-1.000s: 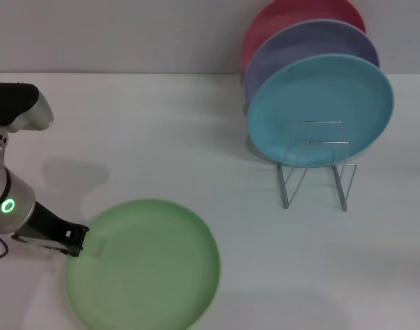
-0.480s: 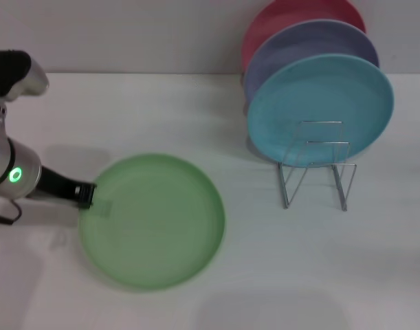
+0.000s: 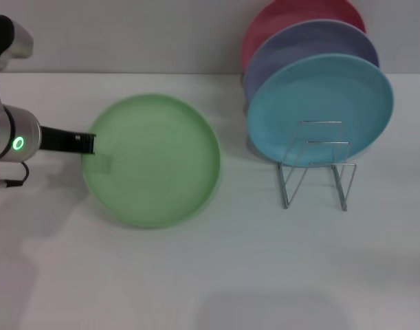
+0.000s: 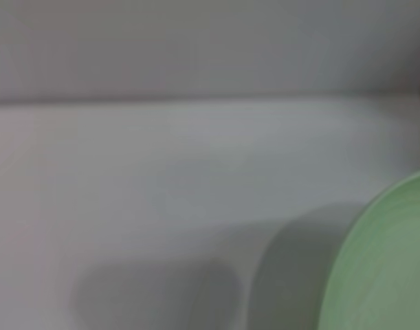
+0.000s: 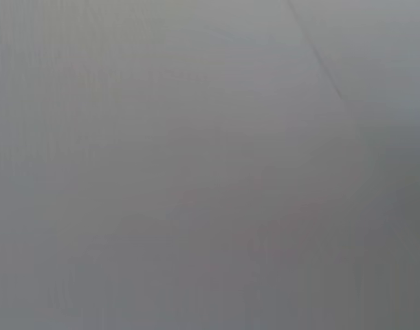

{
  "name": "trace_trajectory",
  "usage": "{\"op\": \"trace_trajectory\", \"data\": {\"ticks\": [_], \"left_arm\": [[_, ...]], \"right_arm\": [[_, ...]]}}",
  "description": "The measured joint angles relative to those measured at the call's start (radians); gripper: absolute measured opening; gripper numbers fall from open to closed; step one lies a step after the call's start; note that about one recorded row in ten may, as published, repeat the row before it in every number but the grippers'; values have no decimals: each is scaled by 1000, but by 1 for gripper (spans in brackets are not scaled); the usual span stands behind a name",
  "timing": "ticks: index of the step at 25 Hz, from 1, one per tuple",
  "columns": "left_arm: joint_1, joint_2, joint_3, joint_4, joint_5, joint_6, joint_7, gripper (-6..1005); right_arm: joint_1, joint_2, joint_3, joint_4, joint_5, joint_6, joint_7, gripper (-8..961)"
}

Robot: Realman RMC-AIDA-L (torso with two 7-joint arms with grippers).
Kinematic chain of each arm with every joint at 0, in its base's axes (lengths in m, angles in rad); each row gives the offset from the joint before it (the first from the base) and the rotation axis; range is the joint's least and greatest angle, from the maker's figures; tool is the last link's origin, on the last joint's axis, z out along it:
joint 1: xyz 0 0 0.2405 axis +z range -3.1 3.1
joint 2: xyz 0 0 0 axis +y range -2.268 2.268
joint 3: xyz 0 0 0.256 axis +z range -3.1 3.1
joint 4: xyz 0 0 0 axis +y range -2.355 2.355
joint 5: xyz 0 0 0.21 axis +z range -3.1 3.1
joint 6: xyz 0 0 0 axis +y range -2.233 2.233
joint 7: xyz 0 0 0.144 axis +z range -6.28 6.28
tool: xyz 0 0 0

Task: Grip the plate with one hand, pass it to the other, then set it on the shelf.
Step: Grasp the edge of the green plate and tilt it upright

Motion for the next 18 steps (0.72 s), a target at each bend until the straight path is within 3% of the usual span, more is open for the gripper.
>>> {"op": "trace_trajectory", "data": {"ticks": [8,10,13,16,17,18], "left_arm": [[77,3,50,-33,-55,343,42,29],[86,3,53,-40,-74,377,58,29],[148,3,104,-77,-177,612,132,29],[191,4,164,-109,-200,801,158,29],[191,4,164,-109,-200,801,158,29],[204,4,194,-142,-197,906,165,29]], "right_arm": [[-8,10,-6,-3,-6,-1,-7,621],[-14,15,-7,-4,-8,-1,-8,621],[-21,21,-8,-4,-8,-7,-8,621],[-27,28,-8,-5,-9,-24,-8,621],[-27,28,-8,-5,-9,-24,-8,621],[-28,31,-8,-5,-9,-28,-8,621]]}}
